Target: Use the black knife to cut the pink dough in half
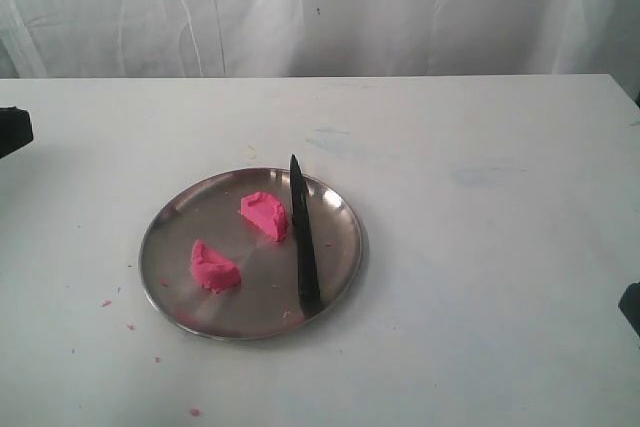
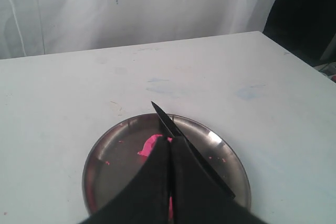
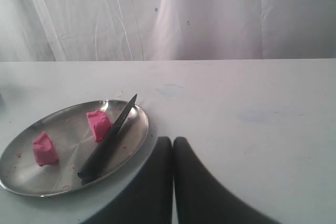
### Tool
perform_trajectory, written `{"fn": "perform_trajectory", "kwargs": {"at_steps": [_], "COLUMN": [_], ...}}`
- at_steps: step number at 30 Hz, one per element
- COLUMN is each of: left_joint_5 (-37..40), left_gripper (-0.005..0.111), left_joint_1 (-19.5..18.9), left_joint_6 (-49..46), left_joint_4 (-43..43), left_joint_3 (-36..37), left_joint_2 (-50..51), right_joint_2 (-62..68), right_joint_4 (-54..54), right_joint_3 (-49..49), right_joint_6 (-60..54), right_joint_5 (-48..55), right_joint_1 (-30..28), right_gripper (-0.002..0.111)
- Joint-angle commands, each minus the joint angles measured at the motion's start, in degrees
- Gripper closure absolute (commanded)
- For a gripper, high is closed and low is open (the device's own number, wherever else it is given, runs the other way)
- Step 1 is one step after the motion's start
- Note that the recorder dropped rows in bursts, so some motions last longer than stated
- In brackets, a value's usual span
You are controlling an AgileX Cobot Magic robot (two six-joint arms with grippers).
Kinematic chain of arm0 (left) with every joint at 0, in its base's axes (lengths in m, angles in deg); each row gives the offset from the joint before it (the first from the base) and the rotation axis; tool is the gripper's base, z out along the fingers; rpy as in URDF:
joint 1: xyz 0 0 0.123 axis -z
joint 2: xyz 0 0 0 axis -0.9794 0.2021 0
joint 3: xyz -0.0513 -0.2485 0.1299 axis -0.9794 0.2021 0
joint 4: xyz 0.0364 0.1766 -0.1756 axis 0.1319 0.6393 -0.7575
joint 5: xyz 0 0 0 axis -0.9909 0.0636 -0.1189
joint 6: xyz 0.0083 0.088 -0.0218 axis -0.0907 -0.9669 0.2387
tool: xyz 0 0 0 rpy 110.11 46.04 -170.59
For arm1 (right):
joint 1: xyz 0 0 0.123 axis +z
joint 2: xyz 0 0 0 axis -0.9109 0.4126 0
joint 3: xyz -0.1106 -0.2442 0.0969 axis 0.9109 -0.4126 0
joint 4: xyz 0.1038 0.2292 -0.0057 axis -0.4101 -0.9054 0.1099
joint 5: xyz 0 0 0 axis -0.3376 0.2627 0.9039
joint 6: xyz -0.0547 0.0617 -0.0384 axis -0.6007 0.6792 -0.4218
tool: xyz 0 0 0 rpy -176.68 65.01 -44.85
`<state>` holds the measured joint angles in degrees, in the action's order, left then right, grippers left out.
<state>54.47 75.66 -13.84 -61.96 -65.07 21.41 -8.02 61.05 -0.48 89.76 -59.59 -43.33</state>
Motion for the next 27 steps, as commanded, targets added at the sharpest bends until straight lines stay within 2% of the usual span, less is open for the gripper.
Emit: {"fn": "perform_trajectory", "kwargs": {"at_steps": [1, 9, 14, 17, 22, 24, 27], "left_joint_5": [0.4, 0.2, 1.1, 2.6, 5.7, 3.7, -4.7], "left_gripper": [0.107, 0.107, 0.107, 0.107, 0.107, 0.107, 0.107], "left_joint_1": [-0.2, -0.2, -0.2, -0.2, 0.2, 0.9, 3.4], "left_joint_6": [-0.1, -0.1, 2.6, 14.3, 48.3, 57.1, 64.5], "left_joint_4": [-1.2, -0.8, 3.1, 14.1, 41.5, 48.2, 57.4], "left_joint_3": [0.4, 0.4, 0.4, 0.4, 0.7, 2.1, 7.0], "left_joint_2": [-0.6, -7.1, -11.7, -13.5, -16.2, -17.7, -21.3], "right_joint_2": [-0.2, -0.2, -0.2, -0.2, -0.2, -0.2, -0.2], "right_joint_4": [0.2, 0.2, 0.2, 0.2, 0.2, 0.2, 0.2], "right_joint_3": [-0.3, -0.3, -0.3, -0.3, -0.3, -0.3, -0.3], "right_joint_6": [0.9, 0.9, 0.9, 0.9, 0.9, 0.9, 0.9], "right_joint_5": [0.4, 0.4, 0.4, 0.4, 0.4, 0.4, 0.4], "right_joint_1": [-0.7, -0.7, -0.7, -0.7, -0.7, -0.7, -0.7], "right_gripper": [0.108, 0.108, 0.108, 0.108, 0.108, 0.108, 0.108]}}
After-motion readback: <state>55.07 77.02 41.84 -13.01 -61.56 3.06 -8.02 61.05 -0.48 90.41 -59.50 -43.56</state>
